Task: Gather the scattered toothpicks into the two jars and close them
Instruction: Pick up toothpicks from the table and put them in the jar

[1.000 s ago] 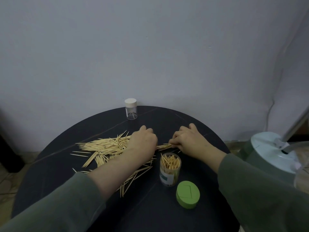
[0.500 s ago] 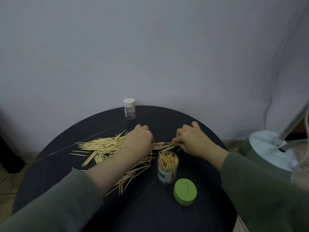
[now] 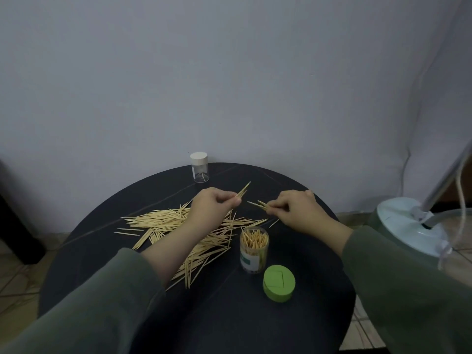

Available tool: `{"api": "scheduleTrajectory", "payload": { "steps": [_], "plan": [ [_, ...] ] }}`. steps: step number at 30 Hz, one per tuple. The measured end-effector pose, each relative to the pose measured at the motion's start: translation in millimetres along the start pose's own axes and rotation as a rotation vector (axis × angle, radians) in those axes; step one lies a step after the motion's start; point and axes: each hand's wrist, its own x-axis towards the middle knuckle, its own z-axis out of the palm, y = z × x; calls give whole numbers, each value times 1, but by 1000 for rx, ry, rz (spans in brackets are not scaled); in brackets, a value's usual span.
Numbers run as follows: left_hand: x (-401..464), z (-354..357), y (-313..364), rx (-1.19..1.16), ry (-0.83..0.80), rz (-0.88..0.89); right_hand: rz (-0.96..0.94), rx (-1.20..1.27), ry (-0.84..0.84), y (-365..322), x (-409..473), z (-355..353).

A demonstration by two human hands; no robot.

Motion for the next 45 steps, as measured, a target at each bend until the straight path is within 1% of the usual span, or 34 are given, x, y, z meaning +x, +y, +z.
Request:
{"api": "scheduleTrajectory", "payload": {
  "steps": [4, 6, 7, 10, 13, 15, 17, 21, 24, 27, 32, 36, 40, 43, 45],
  "plan": [
    [-6, -1, 5, -265, 25, -62, 120, 363, 27, -6, -4, -4],
    [-8, -1, 6, -338, 25, -86, 152, 526, 40, -13, -8, -10],
    [-9, -1, 6, -356, 20, -98, 157, 570, 43, -16, -10, -12],
    [-12, -1, 5, -382, -9, -129, 151, 632, 54, -21, -14, -14],
    [-16, 1, 4, -398, -31, -174, 132, 617, 36, -24, -18, -11],
    [-17, 1, 6, -461, -16, -230, 126, 605, 25, -26, -19, -11],
    [-18, -1, 8, -476, 11, -241, 128, 621, 28, -28, -20, -11],
    [-23, -6, 19, -507, 3, -212, 161, 805, 65, -33, -22, -14],
    [-33, -8, 30, -554, -59, -179, 143, 964, 96, -40, -27, -17],
    [-44, -8, 36, -550, -126, -159, 111, 1071, 101, -47, -34, -17],
    [-56, -10, 26, -498, -168, -163, 119, 1092, 57, -52, -42, -8],
    [-62, -9, 14, -433, -168, -89, 145, 1050, -2, -51, -48, 0],
    [-65, -4, 8, -369, -172, -17, 160, 1010, -9, -46, -50, 3],
    [-63, -1, 3, -308, -140, -10, 134, 972, -73, -41, -52, 0],
    [-61, -1, 1, -296, -148, -4, 106, 946, -118, -38, -53, -2]
  ]
}}
